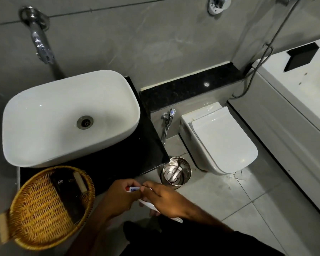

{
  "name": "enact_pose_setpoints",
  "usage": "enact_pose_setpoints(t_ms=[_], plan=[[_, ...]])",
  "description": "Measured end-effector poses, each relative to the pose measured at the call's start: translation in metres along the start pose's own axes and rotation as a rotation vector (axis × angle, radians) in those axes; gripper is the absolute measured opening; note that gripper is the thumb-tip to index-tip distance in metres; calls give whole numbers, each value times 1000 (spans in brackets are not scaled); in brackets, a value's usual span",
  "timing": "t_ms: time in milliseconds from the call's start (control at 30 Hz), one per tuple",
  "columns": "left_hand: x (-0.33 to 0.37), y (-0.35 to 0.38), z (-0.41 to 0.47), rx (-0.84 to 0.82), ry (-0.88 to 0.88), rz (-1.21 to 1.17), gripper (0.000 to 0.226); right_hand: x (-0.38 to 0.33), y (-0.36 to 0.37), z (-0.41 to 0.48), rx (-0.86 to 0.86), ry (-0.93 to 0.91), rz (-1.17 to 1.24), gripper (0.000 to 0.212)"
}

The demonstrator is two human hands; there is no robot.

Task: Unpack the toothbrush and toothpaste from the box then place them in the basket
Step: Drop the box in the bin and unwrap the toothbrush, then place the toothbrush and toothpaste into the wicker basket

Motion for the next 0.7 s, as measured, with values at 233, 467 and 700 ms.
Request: enact_pose_setpoints(t_ms=[233, 467, 700], plan=[[-40, -18, -23, 326, -294, -581, 22, -6, 27, 15, 144, 31, 123, 36], [-70, -16, -54, 341, -432, -864, 13, -28, 67, 16, 162, 103, 414, 30], [-104, -48, -80, 569, -440, -1083, 23, -42, 102, 14, 182, 127, 493, 16]])
Point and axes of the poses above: each hand's wrist, its own z-axis towards the middle knuckle, its own y-axis out of the palm, x = y × z, the point moved 9 cm from there along z, towards the middle knuckle, and after that the axes turned 12 degrees about x, right-handed, at the moved point
